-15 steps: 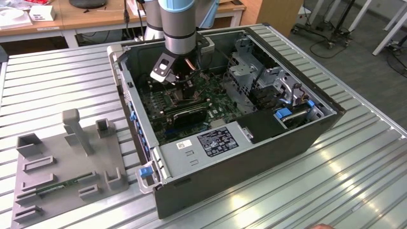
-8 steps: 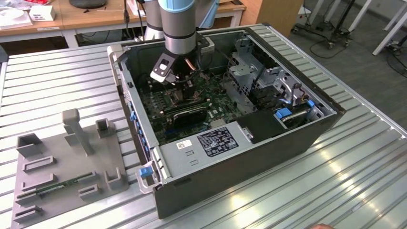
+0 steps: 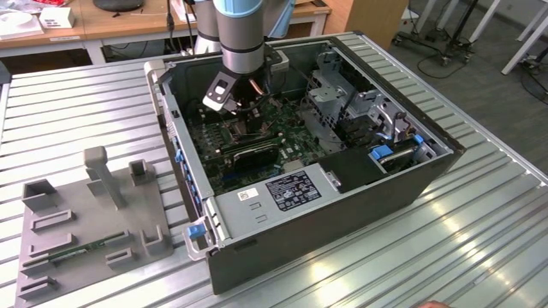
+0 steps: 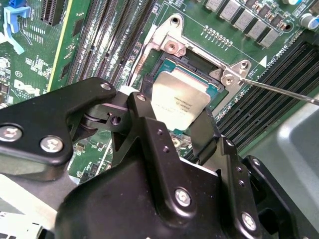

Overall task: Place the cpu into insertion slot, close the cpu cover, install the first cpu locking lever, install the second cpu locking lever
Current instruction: 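Place the cpu into insertion slot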

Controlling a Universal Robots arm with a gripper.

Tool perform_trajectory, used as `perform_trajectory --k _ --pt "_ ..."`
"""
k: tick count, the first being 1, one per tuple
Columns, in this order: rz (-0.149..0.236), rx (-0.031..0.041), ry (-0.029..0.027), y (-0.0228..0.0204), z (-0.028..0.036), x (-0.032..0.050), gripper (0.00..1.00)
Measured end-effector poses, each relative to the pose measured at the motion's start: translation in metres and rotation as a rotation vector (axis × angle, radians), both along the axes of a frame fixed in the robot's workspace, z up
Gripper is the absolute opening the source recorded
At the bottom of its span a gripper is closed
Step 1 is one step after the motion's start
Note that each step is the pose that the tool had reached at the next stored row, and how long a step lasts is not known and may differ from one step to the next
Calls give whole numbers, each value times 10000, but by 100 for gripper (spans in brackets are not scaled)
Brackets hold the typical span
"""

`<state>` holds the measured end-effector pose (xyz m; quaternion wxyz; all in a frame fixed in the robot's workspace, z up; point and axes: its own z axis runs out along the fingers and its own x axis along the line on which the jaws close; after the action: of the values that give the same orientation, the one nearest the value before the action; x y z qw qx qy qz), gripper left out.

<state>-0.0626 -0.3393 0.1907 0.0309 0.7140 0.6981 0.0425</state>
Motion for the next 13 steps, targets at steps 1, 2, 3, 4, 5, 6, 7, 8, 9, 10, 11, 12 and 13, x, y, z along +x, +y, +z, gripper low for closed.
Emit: perform_trajectory --k 1,2,3,4,5,6,7,8,9,10,11,12,13 --pt "0 0 0 0 0 0 54" --pt "0 0 0 0 -1 0 54" --pt "0 0 1 0 -1 0 54" --pt "0 1 0 0 -2 0 54" --pt "0 0 0 0 -2 0 54" --pt "0 1 0 0 -2 0 54" --pt "0 0 0 0 -2 0 54" --pt "0 0 0 0 -2 0 54" --pt "0 0 0 0 -2 0 54" --pt "0 0 0 0 -2 0 54" --pt "0 2 -2 0 -3 0 54" --pt "0 11 -11 2 -7 2 55" --pt "1 17 -13 3 -9 2 55"
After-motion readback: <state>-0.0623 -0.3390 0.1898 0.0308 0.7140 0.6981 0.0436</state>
